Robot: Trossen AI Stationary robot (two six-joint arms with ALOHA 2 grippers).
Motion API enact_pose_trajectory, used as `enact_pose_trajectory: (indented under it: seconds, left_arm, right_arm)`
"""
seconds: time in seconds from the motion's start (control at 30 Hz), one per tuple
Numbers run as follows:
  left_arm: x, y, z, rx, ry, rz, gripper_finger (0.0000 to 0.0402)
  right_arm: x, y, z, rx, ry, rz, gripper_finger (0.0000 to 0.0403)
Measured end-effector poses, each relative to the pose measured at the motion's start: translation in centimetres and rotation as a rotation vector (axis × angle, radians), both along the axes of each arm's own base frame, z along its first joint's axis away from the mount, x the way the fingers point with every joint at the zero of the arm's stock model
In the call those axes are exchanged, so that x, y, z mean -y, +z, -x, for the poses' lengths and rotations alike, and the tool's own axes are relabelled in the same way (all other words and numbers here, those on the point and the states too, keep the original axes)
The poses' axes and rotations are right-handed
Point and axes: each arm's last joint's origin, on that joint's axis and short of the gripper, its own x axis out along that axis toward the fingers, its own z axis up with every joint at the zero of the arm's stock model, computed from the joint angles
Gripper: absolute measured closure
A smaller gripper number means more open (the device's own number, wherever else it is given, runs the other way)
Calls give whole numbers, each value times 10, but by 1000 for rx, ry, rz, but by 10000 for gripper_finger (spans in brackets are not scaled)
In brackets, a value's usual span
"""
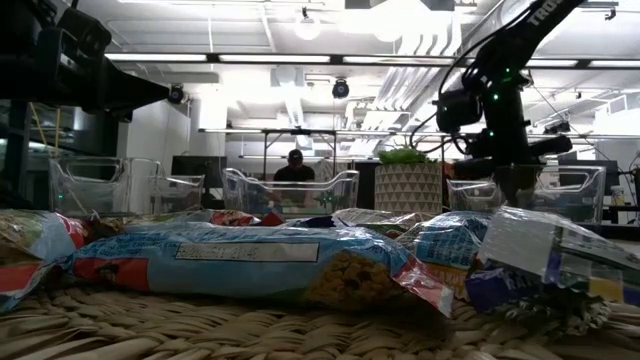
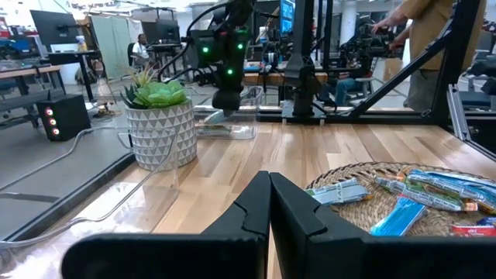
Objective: Pick and place Granola Bars by type
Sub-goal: Put the yellow granola bar into the right transparent bin
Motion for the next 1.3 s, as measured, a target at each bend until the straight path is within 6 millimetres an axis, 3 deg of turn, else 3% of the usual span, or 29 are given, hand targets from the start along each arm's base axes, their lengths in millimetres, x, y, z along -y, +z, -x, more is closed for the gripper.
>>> enact_pose_trajectory:
  seconds: [0.23,0.67,0.97,1.3]
  left_arm:
    - [0,0,0,0,0,0,399]
    - [0,0,0,0,0,0,399]
    - [0,0,0,0,0,0,399]
    - [0,0,0,0,0,0,399]
  right_arm:
    - [7,-2,3,3,3,41,305]
    - [4,6,5,37,30,45,197]
    - [-15,63,26,213,30,269,182]
    - [-53,146,44,877,274,583,183]
